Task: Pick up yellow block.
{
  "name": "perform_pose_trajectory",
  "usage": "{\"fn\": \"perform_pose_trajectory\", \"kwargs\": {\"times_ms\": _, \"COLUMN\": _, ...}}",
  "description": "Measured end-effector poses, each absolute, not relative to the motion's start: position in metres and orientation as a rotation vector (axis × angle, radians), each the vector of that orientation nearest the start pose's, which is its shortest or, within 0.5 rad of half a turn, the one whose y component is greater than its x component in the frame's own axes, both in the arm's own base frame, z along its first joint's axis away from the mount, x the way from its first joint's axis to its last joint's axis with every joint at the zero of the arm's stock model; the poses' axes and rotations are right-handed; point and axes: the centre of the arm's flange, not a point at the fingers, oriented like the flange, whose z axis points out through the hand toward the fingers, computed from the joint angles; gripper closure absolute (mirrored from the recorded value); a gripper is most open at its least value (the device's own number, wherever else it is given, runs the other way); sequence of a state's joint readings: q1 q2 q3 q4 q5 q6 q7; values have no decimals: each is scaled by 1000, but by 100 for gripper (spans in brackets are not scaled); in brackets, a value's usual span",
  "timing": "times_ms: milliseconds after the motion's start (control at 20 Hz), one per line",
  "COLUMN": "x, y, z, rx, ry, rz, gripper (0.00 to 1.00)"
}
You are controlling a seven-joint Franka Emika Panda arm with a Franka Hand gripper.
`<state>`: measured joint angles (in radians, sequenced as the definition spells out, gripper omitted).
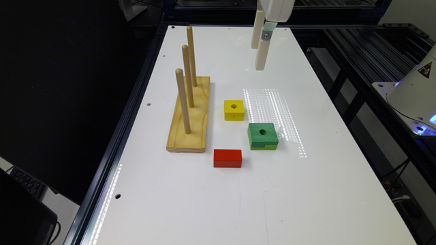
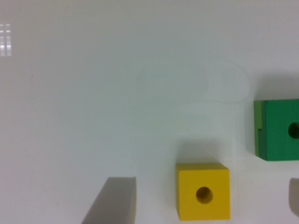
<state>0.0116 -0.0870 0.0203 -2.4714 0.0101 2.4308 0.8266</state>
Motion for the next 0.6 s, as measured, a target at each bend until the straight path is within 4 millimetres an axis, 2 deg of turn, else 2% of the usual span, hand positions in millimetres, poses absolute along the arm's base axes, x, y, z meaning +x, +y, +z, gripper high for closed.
{"fn": "perform_pose_trajectory", "kwargs": {"times_ms": 300, "x": 485, "y": 16, "z": 322, "rx": -2873, "ry": 1218, "rz": -47, "gripper": 0}}
{"fn": "perform_pose_trajectory", "kwargs": {"times_ms": 600, "x": 491, "y": 16, "z": 286, "rx": -2877, "ry": 1221, "rz": -27, "gripper": 0}}
